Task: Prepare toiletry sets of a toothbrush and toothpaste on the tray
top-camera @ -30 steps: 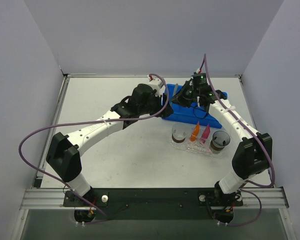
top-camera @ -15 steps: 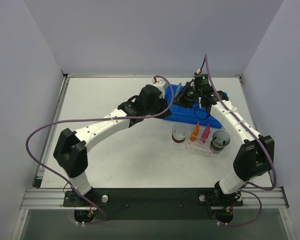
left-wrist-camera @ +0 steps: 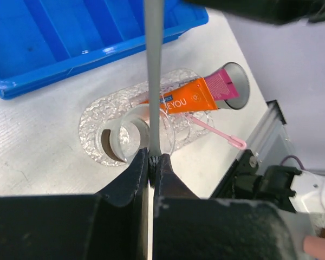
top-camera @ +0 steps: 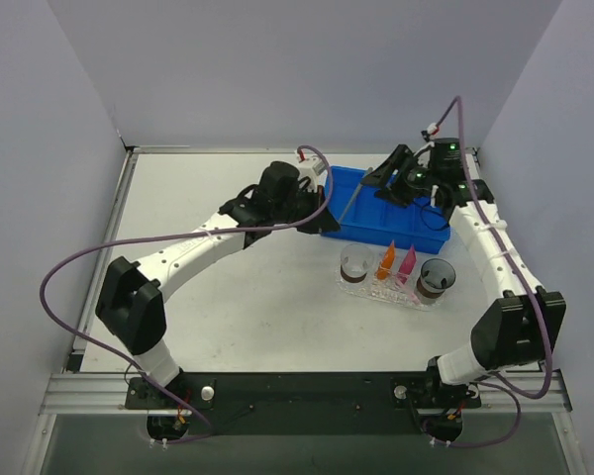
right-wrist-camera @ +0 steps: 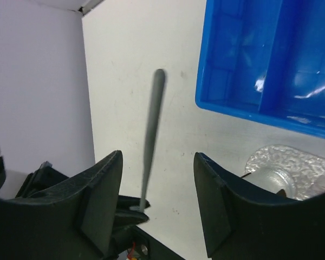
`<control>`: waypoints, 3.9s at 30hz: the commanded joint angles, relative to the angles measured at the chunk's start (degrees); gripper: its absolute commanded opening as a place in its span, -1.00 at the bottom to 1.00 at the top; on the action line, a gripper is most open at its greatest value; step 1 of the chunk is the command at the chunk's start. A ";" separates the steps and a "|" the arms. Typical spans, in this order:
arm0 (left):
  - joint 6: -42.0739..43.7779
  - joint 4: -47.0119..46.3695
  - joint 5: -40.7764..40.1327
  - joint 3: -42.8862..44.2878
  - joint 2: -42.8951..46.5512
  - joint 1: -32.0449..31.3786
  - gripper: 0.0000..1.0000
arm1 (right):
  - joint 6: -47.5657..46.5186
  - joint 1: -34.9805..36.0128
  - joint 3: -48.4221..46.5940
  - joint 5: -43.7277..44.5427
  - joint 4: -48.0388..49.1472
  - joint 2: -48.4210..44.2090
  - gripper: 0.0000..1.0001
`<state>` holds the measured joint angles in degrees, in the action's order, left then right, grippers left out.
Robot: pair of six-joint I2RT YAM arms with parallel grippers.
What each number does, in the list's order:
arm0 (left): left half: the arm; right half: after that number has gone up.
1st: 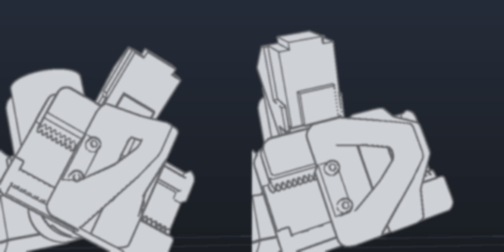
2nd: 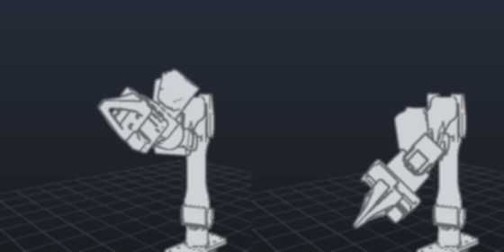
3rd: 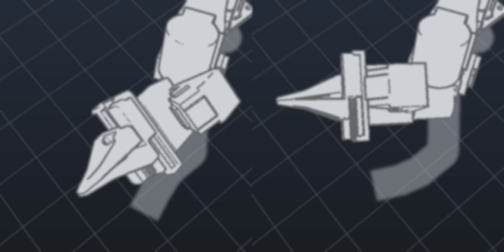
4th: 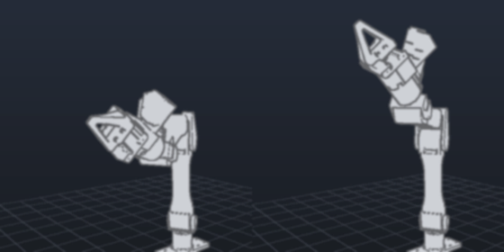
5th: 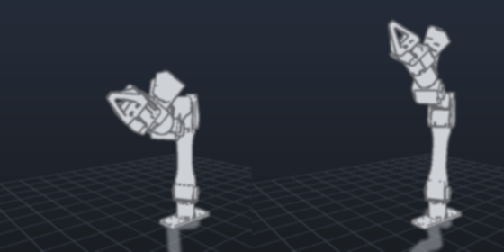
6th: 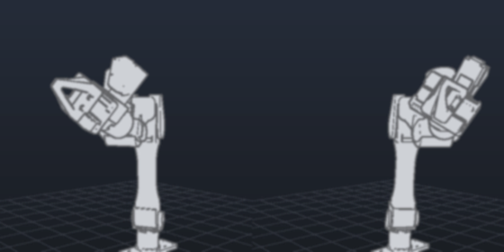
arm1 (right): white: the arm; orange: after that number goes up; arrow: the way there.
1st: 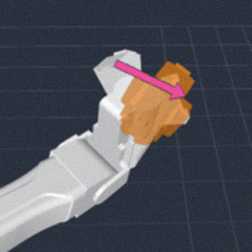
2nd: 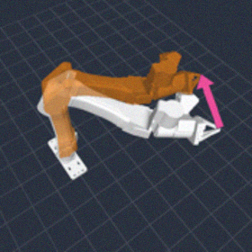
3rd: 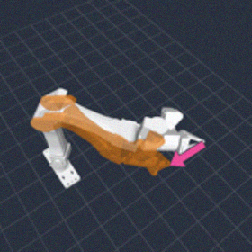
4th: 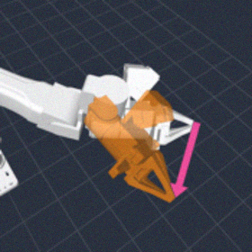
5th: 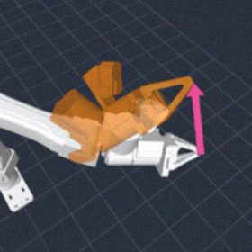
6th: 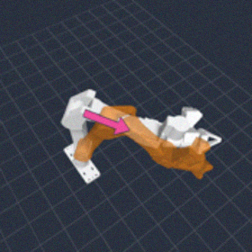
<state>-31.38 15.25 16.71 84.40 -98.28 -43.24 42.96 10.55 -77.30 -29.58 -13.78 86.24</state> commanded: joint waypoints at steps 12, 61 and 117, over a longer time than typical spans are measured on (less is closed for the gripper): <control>-9.14 -9.97 40.85 -10.48 11.88 10.64 -1.00 | -3.69 -13.19 4.95 -32.99 9.53 -9.68 0.12; 23.55 57.96 -8.27 30.90 -12.10 -16.34 -1.00 | -19.76 -13.89 0.92 18.25 -19.09 -30.60 0.12; 20.74 62.19 -7.39 42.69 -23.62 -18.02 -1.00 | -19.67 -11.25 4.87 20.09 -19.00 -32.10 0.18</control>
<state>-10.13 77.12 8.38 124.03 -121.62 -61.10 23.90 -1.02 -73.03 -10.70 -33.65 54.63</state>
